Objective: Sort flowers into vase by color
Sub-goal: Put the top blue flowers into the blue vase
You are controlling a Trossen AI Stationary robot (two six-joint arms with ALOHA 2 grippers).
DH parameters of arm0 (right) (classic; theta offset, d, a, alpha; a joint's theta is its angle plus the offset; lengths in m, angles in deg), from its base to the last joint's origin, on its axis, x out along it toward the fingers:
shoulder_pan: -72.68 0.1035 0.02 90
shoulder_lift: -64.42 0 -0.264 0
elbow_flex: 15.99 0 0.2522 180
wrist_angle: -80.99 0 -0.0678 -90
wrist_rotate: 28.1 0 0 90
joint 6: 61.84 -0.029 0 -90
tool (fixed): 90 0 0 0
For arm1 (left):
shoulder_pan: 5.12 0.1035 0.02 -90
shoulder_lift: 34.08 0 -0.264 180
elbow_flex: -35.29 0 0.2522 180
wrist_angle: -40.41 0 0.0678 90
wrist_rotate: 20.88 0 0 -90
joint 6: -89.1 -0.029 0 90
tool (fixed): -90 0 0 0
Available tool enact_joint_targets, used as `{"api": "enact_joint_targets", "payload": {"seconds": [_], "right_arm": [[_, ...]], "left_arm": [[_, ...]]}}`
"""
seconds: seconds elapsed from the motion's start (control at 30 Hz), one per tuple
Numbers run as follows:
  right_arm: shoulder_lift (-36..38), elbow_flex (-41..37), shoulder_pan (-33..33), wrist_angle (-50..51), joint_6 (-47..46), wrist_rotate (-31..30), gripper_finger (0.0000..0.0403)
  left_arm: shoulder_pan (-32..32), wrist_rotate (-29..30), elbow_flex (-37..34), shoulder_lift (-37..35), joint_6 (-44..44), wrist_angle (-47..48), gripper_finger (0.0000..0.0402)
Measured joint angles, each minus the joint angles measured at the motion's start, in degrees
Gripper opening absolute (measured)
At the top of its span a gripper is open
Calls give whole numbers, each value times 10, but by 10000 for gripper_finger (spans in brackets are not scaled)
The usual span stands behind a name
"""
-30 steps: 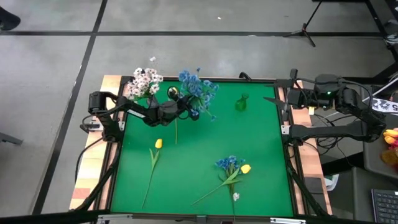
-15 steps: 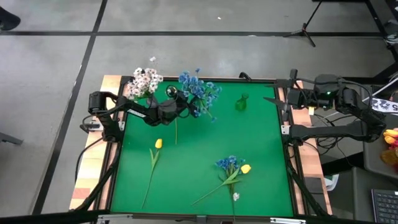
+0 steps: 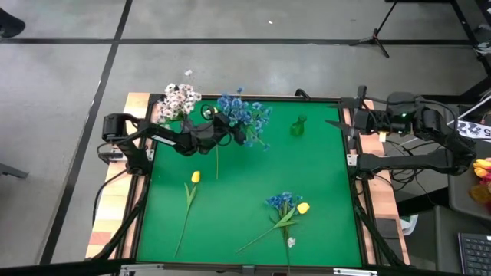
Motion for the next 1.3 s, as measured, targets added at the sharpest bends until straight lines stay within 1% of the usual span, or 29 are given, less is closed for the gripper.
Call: {"api": "enact_joint_targets", "payload": {"seconds": [0.07,0.17,0.27,0.33,0.4,0.53,0.6,0.67,0.77,0.87,1.0,1.2,1.3], "right_arm": [[0,-6,0,-2,-7,1,198],[1,-44,0,-21,-23,-1,198],[0,-102,0,-60,-50,-14,198],[0,-156,0,-105,-74,-14,198],[-1,-218,0,-178,-95,-4,198],[-44,-336,0,-374,-133,16,198],[-74,-379,0,-472,-153,12,198],[-107,-404,0,-567,-178,12,198],[-176,-422,1,-646,-196,16,198],[-238,-415,1,-707,-207,18,198],[-309,-402,1,-744,-213,27,198],[-374,-392,0,-798,-216,16,198],[-398,-392,0,-835,-226,26,198]], "left_arm": [[4,9,0,-13,21,31,191],[12,14,0,-28,63,84,191],[21,13,0,-30,89,123,191],[24,13,0,-30,107,135,191],[25,13,0,-30,121,141,191],[25,12,0,-30,126,141,191],[25,9,0,-30,127,141,191],[24,8,0,-30,139,141,192],[26,-11,0,-30,184,150,192],[34,-43,0,-30,204,169,192],[38,-49,0,-30,219,189,192],[40,-49,0,-30,237,194,192],[40,-50,0,-30,254,193,192]]}}
